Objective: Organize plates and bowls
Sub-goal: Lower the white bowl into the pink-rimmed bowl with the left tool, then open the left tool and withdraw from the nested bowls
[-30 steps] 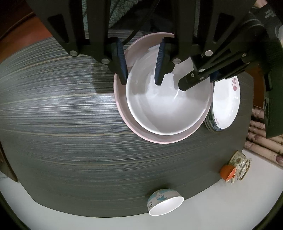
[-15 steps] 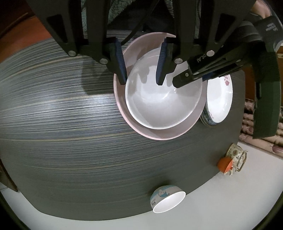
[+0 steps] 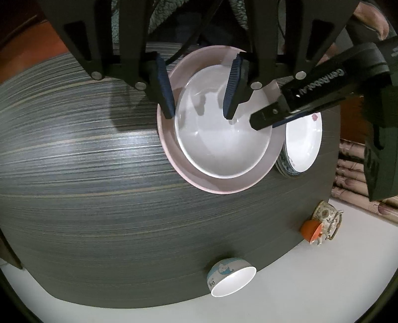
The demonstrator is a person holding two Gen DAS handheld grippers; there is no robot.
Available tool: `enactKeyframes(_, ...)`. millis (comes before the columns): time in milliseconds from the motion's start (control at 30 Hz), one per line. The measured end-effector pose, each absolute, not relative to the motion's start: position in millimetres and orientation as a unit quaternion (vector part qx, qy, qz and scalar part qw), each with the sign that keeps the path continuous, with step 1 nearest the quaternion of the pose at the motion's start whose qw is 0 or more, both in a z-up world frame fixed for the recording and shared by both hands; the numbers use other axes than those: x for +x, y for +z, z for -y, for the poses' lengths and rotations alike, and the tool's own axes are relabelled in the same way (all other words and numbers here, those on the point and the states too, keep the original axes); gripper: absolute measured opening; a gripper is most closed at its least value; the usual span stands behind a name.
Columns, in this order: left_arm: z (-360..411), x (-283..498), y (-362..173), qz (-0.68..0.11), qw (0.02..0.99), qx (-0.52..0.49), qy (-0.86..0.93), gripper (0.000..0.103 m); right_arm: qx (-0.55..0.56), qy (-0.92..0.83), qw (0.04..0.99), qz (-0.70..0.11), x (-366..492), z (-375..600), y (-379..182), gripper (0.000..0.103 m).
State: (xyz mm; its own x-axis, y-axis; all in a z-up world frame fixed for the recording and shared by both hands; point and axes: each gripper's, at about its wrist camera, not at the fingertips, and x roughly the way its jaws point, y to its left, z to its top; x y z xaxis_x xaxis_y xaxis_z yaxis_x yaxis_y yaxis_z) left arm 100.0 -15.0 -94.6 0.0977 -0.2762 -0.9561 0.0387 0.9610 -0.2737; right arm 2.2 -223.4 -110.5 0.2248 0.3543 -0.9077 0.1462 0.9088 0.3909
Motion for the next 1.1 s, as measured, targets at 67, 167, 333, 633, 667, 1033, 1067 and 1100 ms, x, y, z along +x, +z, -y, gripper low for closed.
enactKeyframes(67, 7.1, 101.3, -88.7, -0.648, 0.748, -0.092, -0.109, 0.030, 0.202, 0.069, 0.758, -0.616, 2.3, 224.0, -108.6, 0.040)
enactKeyframes(167, 0.8, 104.0, -82.2, -0.630, 0.763, -0.092, -0.110, 0.030, 0.199, 0.066, 0.763, -0.611, 2.1, 224.7, -106.4, 0.040)
enactKeyframes(333, -11.4, 105.9, -75.8, -0.602, 0.788, -0.087, -0.095, 0.031, 0.186, 0.065, 0.779, -0.595, 4.2, 225.5, -99.7, 0.042)
enactKeyframes(633, -31.2, 117.7, -86.6, -0.611, 0.783, -0.101, -0.054, 0.037, 0.182, 0.073, 0.790, -0.580, 13.6, 231.7, -91.3, 0.044)
enactKeyframes(667, -32.6, 119.5, -87.7, -0.612, 0.783, -0.102, -0.053, 0.037, 0.187, 0.079, 0.792, -0.576, 14.4, 232.9, -88.8, 0.045)
enactKeyframes(1033, -35.7, 142.0, -98.5, -0.614, 0.782, -0.099, -0.034, 0.037, 0.147, 0.086, 0.813, -0.556, 42.3, 271.7, -82.8, 0.046)
enactKeyframes(1067, -36.8, 144.6, -99.9, -0.615, 0.782, -0.099, -0.031, 0.037, 0.146, 0.083, 0.812, -0.559, 45.3, 276.3, -84.0, 0.047)
enactKeyframes(1100, -37.9, 148.0, -101.9, -0.616, 0.781, -0.098, -0.028, 0.037, 0.146, 0.078, 0.812, -0.560, 49.2, 282.4, -85.3, 0.047)
